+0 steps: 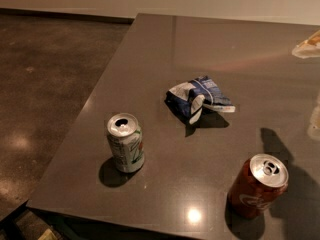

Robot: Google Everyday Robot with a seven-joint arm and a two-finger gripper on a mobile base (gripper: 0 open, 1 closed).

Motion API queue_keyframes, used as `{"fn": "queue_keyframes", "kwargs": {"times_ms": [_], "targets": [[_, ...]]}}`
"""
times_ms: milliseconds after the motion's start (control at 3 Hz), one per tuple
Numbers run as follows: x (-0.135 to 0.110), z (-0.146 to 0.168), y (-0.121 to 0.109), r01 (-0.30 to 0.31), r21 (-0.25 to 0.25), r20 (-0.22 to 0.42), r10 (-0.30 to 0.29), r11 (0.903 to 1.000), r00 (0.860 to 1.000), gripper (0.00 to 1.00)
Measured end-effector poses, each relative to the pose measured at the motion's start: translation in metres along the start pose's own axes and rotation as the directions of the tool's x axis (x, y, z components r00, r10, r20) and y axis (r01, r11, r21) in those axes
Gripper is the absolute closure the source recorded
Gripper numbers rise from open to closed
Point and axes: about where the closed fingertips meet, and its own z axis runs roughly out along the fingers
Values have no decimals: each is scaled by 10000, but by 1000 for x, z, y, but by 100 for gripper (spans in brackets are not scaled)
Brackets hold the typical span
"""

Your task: Pick coke can

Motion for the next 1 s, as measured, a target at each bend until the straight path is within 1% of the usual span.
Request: {"fn": "queue_keyframes", "kwargs": {"times_ms": [333, 667, 1000], "targets": [[13, -2, 25, 74, -434, 574, -49, 9990, 9983, 0], [18, 2, 56, 345, -676, 1127, -267, 9971, 9933, 0], [16, 15, 85, 737, -683, 1639, -617, 9949, 9846, 0]]}}
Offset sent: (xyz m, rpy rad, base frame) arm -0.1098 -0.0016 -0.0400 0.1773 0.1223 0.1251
